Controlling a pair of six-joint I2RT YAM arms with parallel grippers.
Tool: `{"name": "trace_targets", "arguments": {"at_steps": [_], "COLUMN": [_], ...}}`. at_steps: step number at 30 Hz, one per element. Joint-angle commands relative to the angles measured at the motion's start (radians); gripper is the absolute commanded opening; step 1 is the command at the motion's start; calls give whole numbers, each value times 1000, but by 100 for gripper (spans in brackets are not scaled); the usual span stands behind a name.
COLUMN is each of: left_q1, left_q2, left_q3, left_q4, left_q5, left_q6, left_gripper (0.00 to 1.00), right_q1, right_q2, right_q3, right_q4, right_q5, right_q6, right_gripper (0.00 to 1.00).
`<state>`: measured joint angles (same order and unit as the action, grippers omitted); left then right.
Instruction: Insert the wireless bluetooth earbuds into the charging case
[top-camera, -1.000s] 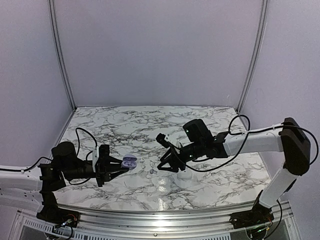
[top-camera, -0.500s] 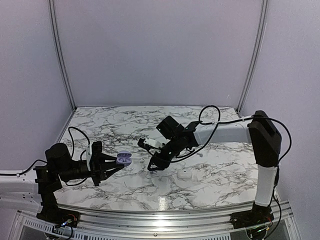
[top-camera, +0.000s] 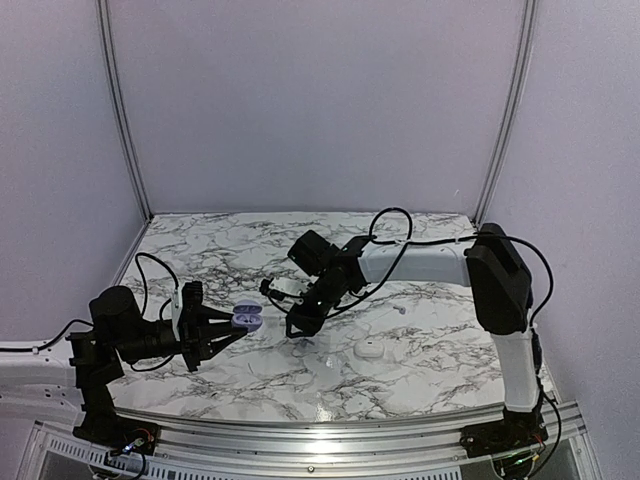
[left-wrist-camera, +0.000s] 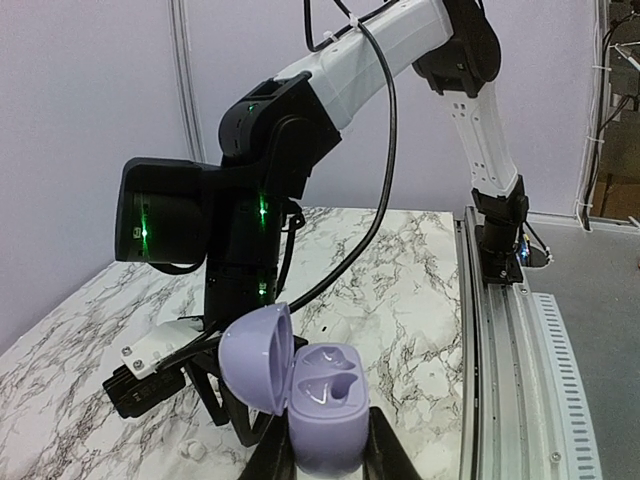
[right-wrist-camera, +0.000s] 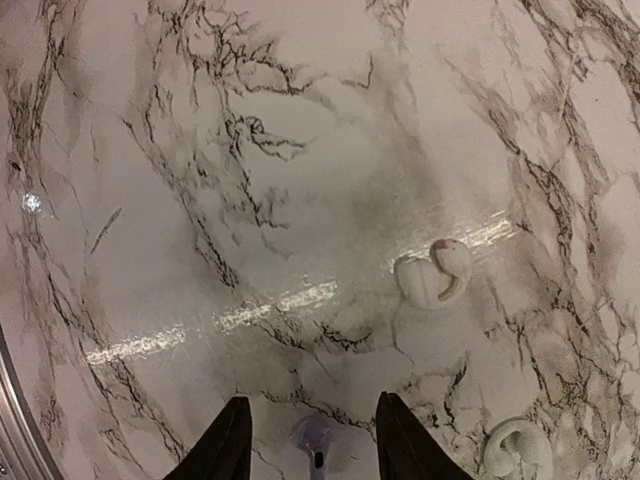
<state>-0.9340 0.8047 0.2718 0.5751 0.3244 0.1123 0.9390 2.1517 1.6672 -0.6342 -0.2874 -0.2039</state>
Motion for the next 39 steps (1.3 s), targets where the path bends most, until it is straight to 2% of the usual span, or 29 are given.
{"name": "trace_targets", "arguments": {"at_steps": [1, 10, 14, 20, 27, 33, 39], "left_q1": [6, 6, 6, 6, 6, 8, 9], "left_q2": [-8, 0, 6, 31, 37, 30, 24], "left_q3": [-5, 3, 8, 16, 11, 7, 5], "left_q4": [5, 6, 7, 18, 32, 35, 40], "left_q5": [14, 8, -2, -3, -10, -17, -16], "left_q6": [2, 3, 11, 15, 15, 8, -1], "left_gripper": [5, 5, 5, 4, 4, 4, 4], "right_q1": [10, 35, 46, 50, 60, 93, 109], "right_q2": [40, 69, 65, 31, -35, -75, -55], "right_q3": [58, 80, 67, 3, -102, -186, -134], "right_q4": [-96, -163, -187, -225, -272, -327, -391], "right_q5": [55, 92, 116, 163, 177, 188, 222], "right_q6": [-31, -42, -40, -20, 24, 60, 62], "right_gripper": [41, 32, 25, 18, 14, 14, 31]}}
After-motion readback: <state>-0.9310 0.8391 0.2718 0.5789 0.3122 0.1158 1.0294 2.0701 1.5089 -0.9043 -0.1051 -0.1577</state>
